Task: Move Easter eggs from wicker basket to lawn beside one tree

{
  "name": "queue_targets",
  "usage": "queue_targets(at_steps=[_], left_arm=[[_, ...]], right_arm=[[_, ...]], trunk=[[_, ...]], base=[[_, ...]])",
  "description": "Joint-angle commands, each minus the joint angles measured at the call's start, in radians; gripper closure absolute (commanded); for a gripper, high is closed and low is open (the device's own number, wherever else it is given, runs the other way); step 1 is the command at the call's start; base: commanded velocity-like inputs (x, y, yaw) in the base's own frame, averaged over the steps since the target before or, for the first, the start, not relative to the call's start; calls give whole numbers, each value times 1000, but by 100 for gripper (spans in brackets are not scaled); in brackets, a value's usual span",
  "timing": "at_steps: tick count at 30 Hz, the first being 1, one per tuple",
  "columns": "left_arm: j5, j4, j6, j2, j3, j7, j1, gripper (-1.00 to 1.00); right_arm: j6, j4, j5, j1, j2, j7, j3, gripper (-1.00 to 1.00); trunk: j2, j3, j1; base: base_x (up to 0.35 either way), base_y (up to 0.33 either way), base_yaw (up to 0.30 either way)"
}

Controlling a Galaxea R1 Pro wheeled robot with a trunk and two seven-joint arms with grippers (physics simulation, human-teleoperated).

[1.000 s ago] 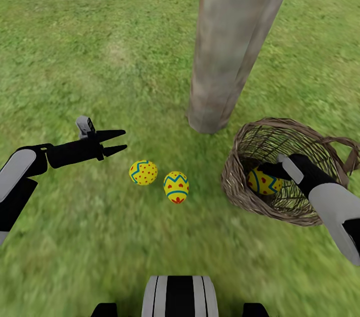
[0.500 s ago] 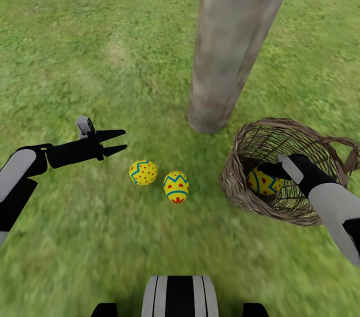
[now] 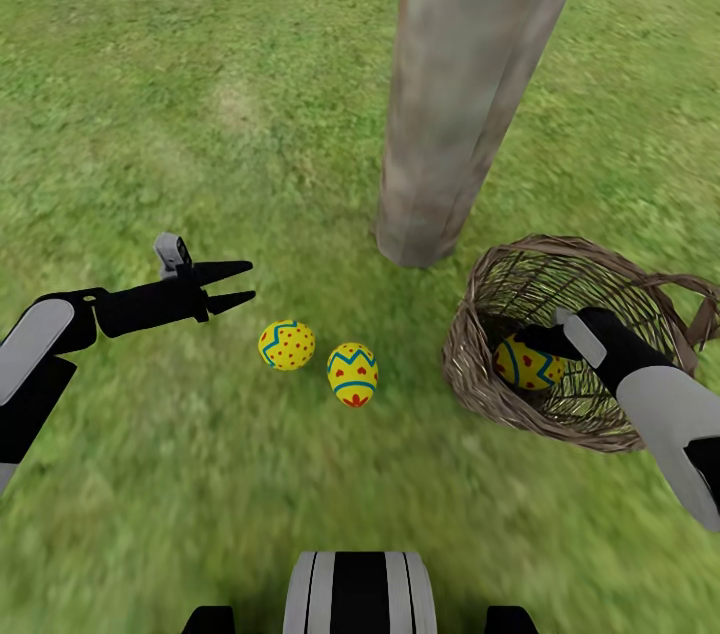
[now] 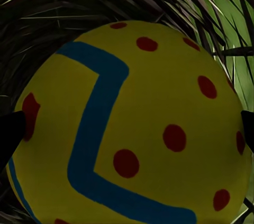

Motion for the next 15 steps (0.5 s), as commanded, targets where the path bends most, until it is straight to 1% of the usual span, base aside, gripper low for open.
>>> queue_targets(at_steps=[1, 6, 9, 11, 13, 15], left_arm=[[-8, 1, 0, 1, -2, -10, -1, -100], [-8, 1, 0, 1, -2, -10, -1, -100], [-9, 13, -1, 1, -2, -10, -1, -100], [-9, 43, -1, 0, -2, -10, -1, -100], [-9, 93, -1, -1, -4, -10, -1, -100], [-9, 151, 0, -2, -15, -10, -1, -100]], right_arm=[[1, 66, -36, 1, 0, -6, 6, 100], [1, 66, -36, 1, 1, -7, 6, 100], [15, 62, -36, 1, 1, -7, 6, 100], [35, 58, -34, 1, 0, -7, 6, 100], [39, 52, -34, 1, 1, -7, 6, 100], [41, 48, -35, 1, 2, -7, 6, 100]], trunk=[[0, -1, 0], [0, -1, 0], [1, 11, -1], [1, 19, -2], [2, 26, -3], [2, 34, -4]], base=[[0, 0, 0], [0, 0, 0], [0, 0, 0], [0, 0, 0], [0, 0, 0], [-34, 0, 0]])
